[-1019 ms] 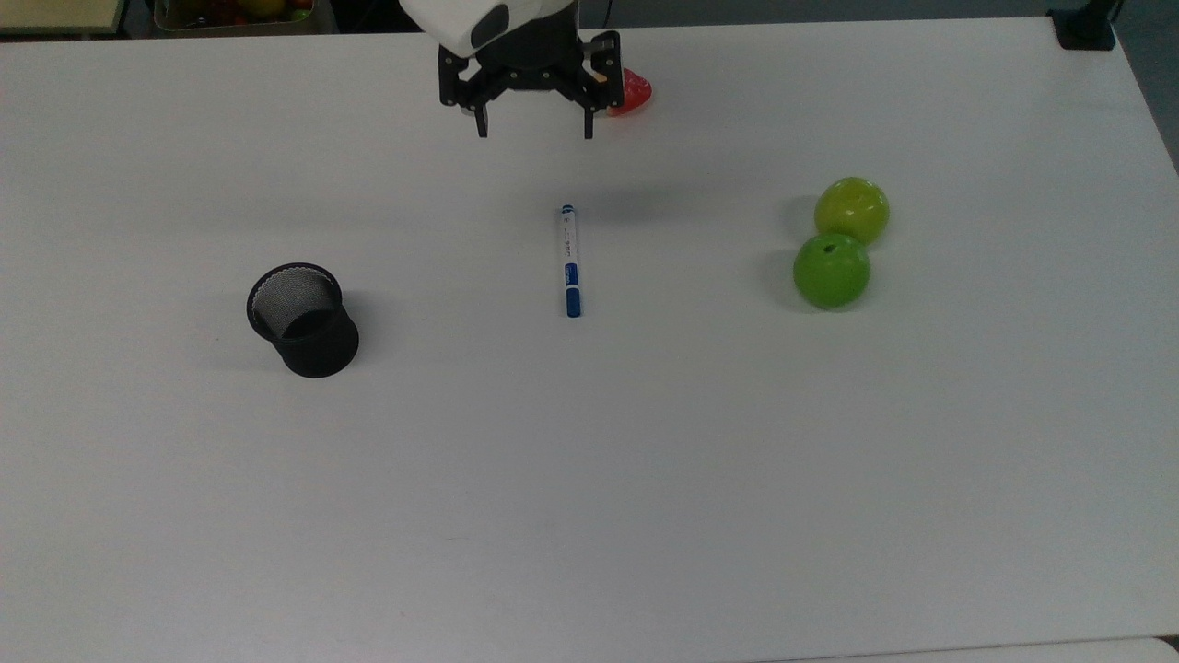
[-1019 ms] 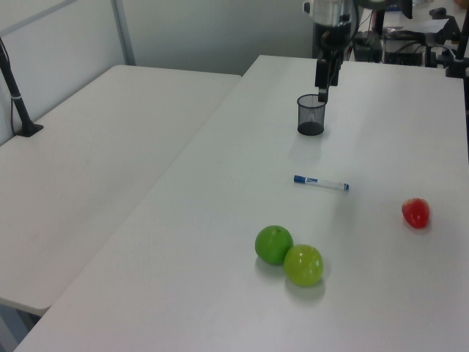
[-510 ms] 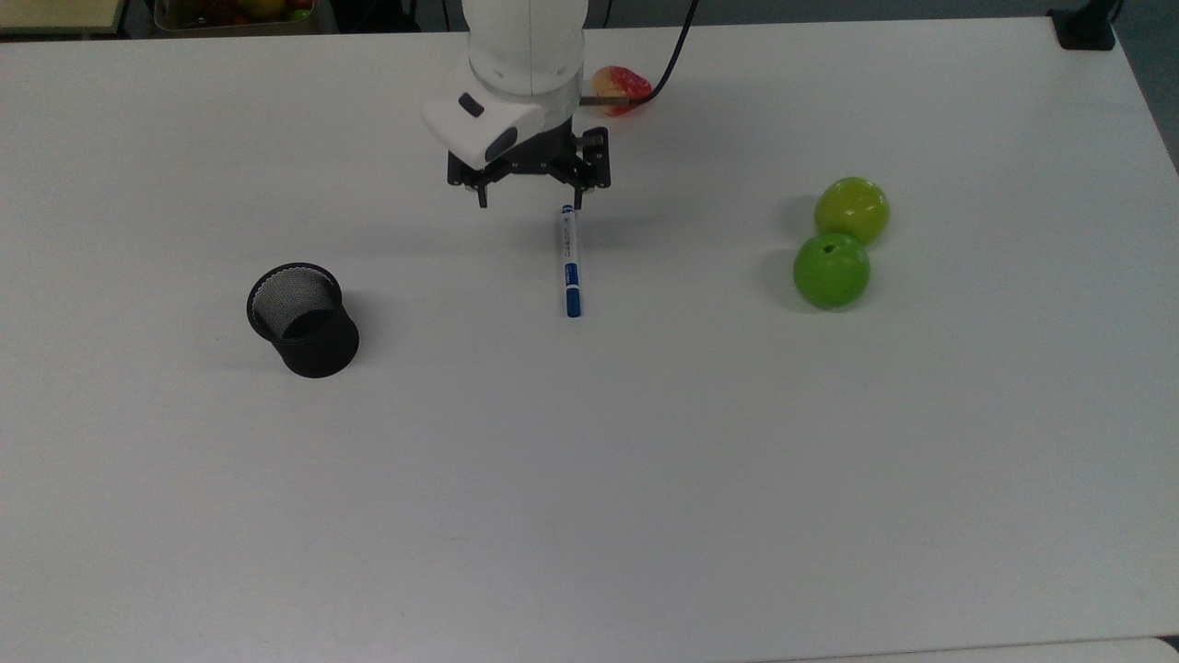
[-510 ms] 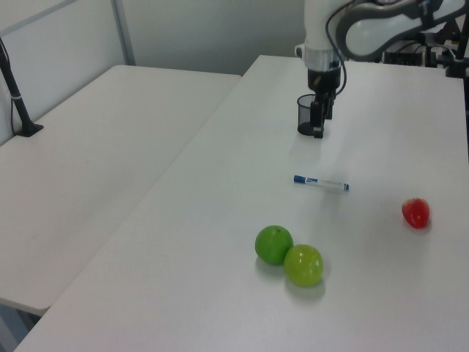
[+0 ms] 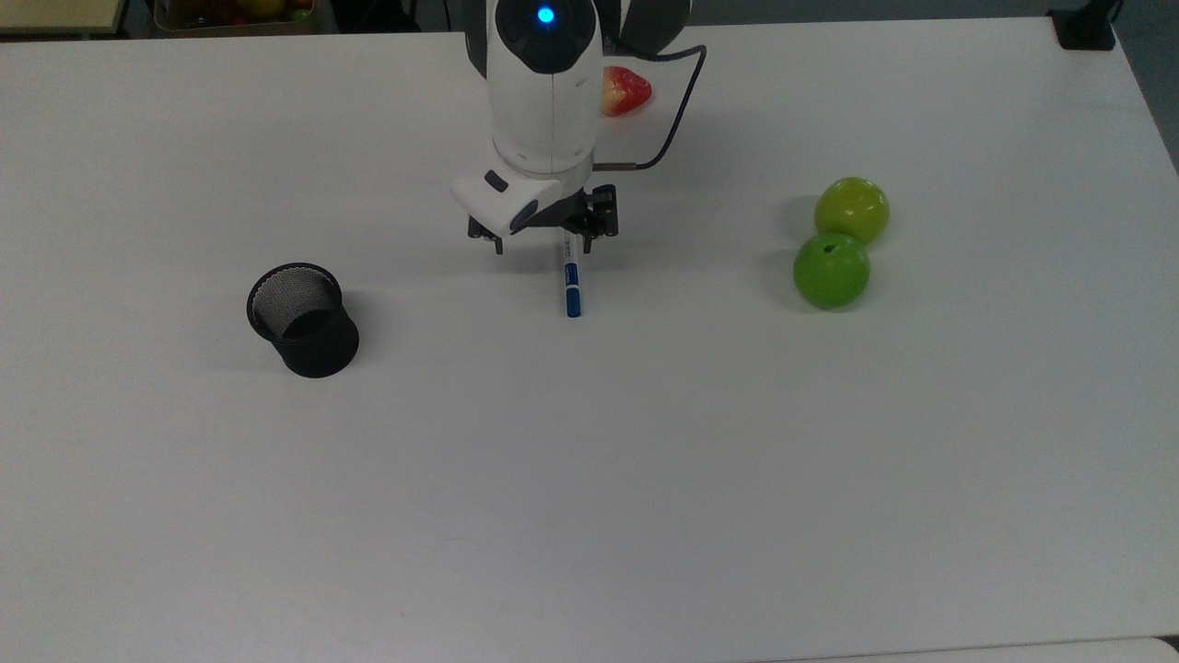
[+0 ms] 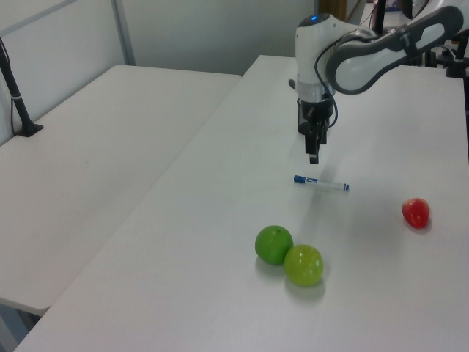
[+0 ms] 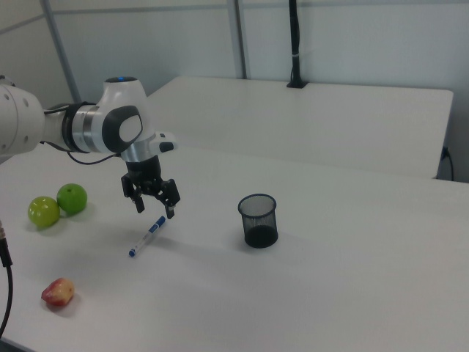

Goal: Place marker
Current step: 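Lower the gripper and close it on the marker's middle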

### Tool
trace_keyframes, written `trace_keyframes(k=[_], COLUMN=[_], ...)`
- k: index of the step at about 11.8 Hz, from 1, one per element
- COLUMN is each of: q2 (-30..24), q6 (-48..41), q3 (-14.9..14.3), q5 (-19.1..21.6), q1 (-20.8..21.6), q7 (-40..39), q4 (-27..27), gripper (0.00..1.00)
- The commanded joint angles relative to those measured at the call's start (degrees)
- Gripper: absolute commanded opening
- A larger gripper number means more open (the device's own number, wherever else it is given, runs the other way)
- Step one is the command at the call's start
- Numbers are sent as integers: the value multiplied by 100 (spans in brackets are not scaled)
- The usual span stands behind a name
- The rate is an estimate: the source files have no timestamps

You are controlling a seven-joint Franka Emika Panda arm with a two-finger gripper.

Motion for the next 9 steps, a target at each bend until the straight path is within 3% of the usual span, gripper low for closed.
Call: trace_keyframes(k=[1,6,9], q2=[208,490,552], q6=[550,858,885], q3=[6,6,6], q5=[-133,-142,-177], q1=[90,169,169], q7=[124,238,265], q4=[-113,-105,-96], gripper=[100,99,75])
